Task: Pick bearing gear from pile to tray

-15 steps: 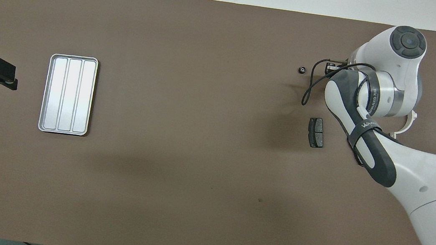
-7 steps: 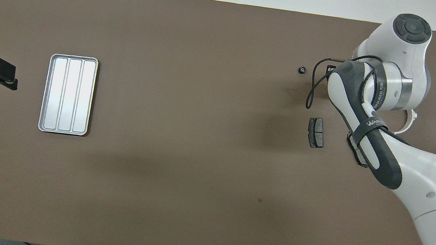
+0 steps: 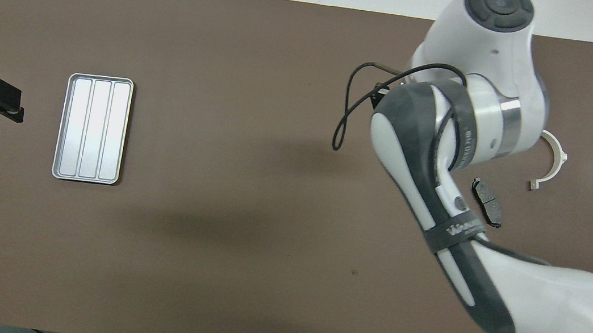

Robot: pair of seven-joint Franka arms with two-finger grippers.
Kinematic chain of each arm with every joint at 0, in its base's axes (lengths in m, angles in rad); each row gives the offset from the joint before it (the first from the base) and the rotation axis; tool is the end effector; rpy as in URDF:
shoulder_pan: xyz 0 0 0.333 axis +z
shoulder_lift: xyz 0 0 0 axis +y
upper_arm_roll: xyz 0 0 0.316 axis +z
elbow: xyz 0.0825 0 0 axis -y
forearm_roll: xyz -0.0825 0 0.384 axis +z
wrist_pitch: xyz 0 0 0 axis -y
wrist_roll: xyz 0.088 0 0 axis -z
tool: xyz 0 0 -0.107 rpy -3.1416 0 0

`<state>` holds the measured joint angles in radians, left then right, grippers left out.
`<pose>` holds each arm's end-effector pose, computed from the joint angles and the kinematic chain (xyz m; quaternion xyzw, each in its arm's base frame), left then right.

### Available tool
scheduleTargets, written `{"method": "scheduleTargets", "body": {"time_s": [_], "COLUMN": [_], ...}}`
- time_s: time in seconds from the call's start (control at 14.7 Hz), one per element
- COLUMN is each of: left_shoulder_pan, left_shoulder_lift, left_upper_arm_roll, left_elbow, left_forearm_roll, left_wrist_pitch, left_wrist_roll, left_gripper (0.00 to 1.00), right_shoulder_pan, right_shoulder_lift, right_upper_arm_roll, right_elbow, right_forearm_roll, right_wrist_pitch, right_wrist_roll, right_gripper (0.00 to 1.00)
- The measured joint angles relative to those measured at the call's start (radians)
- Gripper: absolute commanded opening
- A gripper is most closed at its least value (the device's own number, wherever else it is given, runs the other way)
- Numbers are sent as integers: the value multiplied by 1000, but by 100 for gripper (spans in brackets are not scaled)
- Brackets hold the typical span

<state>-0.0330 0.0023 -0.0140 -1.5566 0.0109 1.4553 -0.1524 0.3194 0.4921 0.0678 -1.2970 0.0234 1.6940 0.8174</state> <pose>0.5421 -0.0242 0.6204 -0.9972 -0.0529 0.0510 0.0105 0.6436 0.2546 0.4557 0.9744 -0.2182 -0.0544 0.0038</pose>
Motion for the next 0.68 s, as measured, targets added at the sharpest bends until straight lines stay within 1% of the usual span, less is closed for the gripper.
{"method": "scheduleTargets", "body": {"time_s": [0.14, 0.27, 0.48, 0.68], "left_shoulder_pan": [0, 0, 0, 0], "left_shoulder_lift": [0, 0, 0, 0], "left_upper_arm_roll": [0, 0, 0, 0], "left_elbow": [0, 0, 0, 0], "left_forearm_roll": [0, 0, 0, 0], "left_wrist_pitch": [0, 0, 0, 0], "left_wrist_roll": [0, 0, 0, 0], "left_gripper": [100, 100, 100, 100], "right_shoulder_pan": [105, 186, 253, 312], "right_shoulder_lift": [2, 9, 46, 130], "right_upper_arm_roll": [5, 6, 4, 0], "right_elbow": [24, 27, 26, 27], "right_forearm_roll": [6, 16, 17, 4], "right_wrist_pitch": [10, 40, 83, 170], "right_wrist_roll": [205, 352, 471, 547], "right_gripper": [0, 0, 0, 0]}}
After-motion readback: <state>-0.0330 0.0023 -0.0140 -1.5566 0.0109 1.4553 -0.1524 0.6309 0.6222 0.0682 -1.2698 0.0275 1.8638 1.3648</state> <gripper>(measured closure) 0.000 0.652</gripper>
